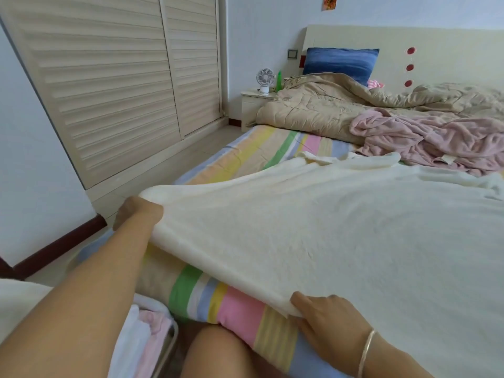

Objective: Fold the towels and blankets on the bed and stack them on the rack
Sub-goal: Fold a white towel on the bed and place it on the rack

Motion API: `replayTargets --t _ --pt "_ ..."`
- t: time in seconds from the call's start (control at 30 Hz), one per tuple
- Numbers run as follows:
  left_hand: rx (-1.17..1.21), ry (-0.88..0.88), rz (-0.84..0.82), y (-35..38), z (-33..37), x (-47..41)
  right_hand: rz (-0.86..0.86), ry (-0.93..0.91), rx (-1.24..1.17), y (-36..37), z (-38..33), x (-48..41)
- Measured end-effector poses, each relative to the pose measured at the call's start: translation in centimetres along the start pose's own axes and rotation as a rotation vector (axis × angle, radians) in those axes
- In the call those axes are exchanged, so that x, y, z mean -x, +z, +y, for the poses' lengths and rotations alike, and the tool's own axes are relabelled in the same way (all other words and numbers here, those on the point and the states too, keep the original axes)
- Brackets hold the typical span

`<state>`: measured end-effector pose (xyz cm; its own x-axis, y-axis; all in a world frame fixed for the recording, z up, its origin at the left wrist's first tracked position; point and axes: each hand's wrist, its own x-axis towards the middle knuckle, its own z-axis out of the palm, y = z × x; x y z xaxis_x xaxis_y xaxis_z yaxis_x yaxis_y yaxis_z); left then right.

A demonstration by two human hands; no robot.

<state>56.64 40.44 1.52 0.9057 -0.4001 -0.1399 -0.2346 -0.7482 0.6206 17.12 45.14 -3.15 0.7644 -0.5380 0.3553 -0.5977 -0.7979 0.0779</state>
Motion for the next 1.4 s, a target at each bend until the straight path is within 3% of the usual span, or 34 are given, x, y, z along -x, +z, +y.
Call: replayTargets --t 0.13,0.23,0.37,0.47,0.6,0.73,0.83,0.93,1.0,1.13,1.4 --pt "-0.17 -0.072 0.141 0.8 -2.9 0.3 -0.153 -0.022 -0.159 -1.7 -1.1 0.3" --pt "-0.258 -0.11 0.203 2.2 -5.4 0.5 -0.306 0.082 -0.489 -2.3 -2.1 0.9" --pt "-0.394 0.16 0.269 3.0 -3.5 1.5 -0.207 0.194 -0.61 -2.1 -2.1 2.7" --pt "-0.353 0.412 0.198 4.8 0.2 5.0 -0.055 0.251 -0.528 -2.1 -1.1 4.2" --pt "-0.28 0.808 -0.017 8.5 2.4 13.0 0.134 0.356 -0.267 -2.4 0.8 6.3" --pt "-0.297 1.036 -0.163 12.1 0.6 19.0 -0.1 0.67 0.012 -0.8 3.4 8.8" --pt "-0.364 0.98 -0.265 13.1 -0.4 19.3 -0.254 0.699 -0.014 0.7 2.9 9.6" --pt "-0.329 0.916 -0.311 12.8 0.1 18.5 -0.273 0.566 -0.061 0.2 3.2 8.3" --pt "-0.305 0.887 -0.255 12.0 1.4 18.0 -0.267 0.477 -0.136 -0.7 4.9 5.8" --pt "-0.22 0.803 -0.171 11.0 5.5 15.5 -0.234 0.514 -0.16 -1.4 9.6 -2.1" --pt "-0.112 0.874 -0.025 15.8 15.4 4.6 -0.23 0.583 -0.142 3.9 21.0 -20.0"
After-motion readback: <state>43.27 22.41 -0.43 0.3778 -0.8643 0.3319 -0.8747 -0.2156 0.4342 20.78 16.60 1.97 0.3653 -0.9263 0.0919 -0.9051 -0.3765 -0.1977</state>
